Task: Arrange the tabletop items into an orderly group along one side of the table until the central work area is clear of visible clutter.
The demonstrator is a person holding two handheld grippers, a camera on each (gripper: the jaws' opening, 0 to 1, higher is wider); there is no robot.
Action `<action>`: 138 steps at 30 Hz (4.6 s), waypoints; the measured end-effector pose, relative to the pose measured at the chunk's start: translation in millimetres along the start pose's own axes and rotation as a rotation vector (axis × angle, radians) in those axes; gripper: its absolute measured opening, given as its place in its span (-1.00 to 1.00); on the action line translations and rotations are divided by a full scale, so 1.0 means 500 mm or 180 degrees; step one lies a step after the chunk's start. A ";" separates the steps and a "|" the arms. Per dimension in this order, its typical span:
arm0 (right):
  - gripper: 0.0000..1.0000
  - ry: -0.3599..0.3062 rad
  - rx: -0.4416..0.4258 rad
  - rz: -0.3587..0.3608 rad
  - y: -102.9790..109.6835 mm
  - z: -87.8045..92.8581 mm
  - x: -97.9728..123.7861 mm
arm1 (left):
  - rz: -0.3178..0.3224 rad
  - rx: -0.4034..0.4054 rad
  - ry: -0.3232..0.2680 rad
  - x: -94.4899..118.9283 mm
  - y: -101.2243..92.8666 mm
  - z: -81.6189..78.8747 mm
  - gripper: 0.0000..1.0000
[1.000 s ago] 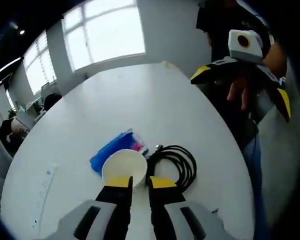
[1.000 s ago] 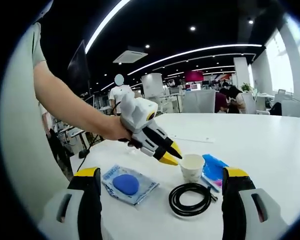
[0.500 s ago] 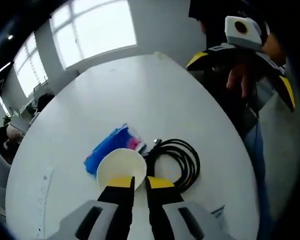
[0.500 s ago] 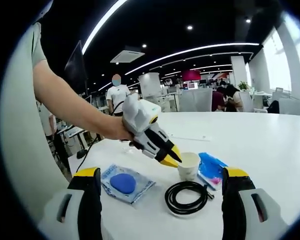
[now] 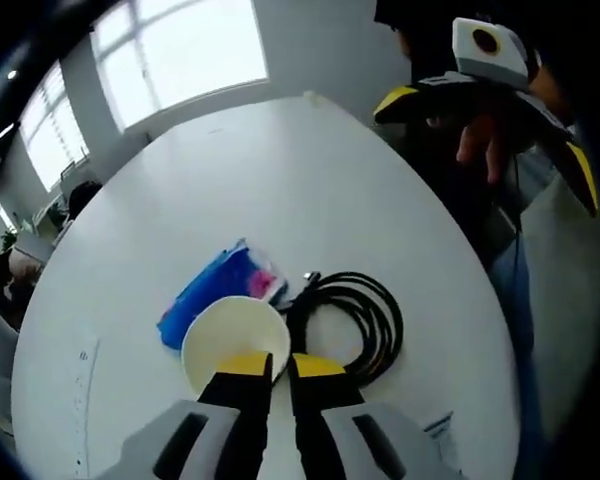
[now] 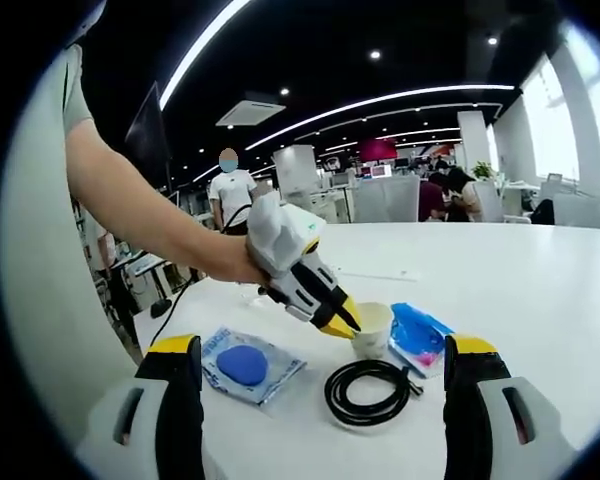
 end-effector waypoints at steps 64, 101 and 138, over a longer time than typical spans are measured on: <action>0.94 -0.0021 0.0263 -0.0438 0.067 -0.045 -0.074 | -0.0302 0.0499 0.0204 0.129 0.002 0.192 -1.00; 0.94 0.0018 0.0399 -0.0691 0.110 -0.064 -0.133 | -0.0566 0.0825 0.0336 0.207 0.024 0.332 -1.00; 0.94 0.0051 0.0349 -0.0588 0.098 -0.057 -0.125 | -0.0570 0.0987 0.0463 0.199 0.066 0.384 -1.00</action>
Point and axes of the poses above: the point that each gripper's makers call its tool centre point, and the gripper's own axes: x roughly backward along the fingers, y roughly to its left, z roughly out of its underside, the point moved 9 cm from there along x, roughly backward along the fingers, and after that the axes turned 12 degrees about y, right-handed, at the moved point
